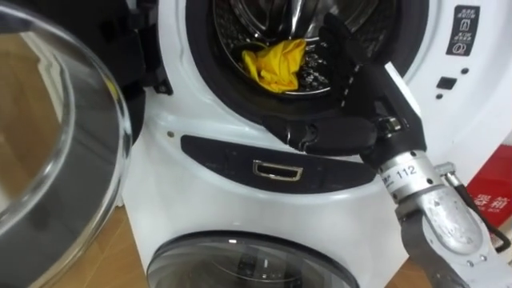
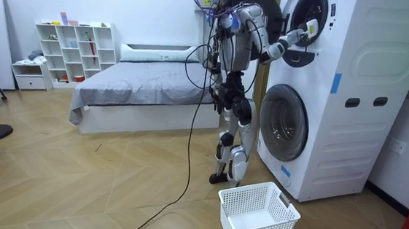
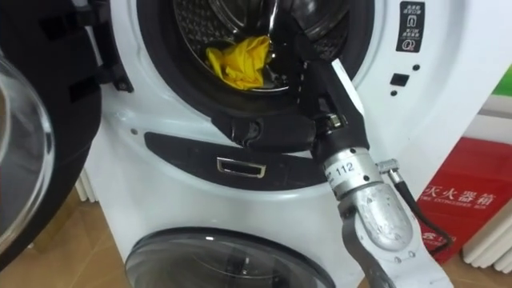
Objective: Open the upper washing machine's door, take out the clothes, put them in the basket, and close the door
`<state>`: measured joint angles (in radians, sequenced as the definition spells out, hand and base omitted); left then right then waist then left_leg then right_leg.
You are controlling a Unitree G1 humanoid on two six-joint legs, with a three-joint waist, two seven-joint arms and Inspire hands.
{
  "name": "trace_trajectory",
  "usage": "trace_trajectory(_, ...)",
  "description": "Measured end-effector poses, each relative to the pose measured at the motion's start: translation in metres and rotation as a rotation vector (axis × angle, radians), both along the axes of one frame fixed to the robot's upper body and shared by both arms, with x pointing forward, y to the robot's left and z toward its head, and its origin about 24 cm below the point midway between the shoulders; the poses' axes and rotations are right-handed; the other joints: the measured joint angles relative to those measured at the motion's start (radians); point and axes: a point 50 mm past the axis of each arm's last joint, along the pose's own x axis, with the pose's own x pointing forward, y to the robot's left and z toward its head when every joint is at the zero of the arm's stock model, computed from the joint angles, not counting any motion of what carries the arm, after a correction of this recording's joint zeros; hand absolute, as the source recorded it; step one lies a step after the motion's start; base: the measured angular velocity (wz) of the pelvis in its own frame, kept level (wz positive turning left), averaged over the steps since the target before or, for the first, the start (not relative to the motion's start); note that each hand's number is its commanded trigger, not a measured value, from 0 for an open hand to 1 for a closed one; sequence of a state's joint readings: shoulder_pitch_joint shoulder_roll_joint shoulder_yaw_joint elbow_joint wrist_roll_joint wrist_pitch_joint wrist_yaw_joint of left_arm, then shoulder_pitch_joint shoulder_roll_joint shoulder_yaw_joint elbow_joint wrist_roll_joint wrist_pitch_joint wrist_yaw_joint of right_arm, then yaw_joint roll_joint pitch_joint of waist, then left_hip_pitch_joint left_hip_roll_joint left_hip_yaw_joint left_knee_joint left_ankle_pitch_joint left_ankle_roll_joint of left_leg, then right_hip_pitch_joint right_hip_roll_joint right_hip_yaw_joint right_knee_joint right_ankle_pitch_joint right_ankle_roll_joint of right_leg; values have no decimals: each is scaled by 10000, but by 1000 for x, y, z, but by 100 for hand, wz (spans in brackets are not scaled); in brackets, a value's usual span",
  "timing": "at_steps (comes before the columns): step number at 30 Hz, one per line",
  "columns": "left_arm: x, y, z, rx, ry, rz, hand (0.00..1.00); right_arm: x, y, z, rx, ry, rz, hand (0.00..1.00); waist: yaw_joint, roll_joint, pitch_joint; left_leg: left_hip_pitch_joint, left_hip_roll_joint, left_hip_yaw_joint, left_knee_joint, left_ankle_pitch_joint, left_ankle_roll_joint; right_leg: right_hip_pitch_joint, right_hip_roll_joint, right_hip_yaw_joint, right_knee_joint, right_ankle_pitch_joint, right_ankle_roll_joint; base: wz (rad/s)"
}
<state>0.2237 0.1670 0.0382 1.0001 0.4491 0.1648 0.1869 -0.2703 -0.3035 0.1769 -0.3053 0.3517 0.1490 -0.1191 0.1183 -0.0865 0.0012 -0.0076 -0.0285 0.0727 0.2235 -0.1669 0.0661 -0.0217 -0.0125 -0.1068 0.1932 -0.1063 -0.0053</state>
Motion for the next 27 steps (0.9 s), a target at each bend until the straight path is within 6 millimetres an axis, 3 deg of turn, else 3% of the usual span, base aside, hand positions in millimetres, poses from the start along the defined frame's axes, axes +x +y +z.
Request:
trace_trajectory(4,-2,0,0,40,104,-2,0,4,0,3,382,257,-285,0,53,-87,-3,-156,-7,-63,10,107,-10,-50,-9,-55,-5,83,-23,2)
trace_trajectory(27,-7,3,2,416,698,21,0,8,8,7,1097,619,-415,0,171,-77,-28,-159,2,-122,-9,172,-90,-158,20,-94,118,82,-98,0)
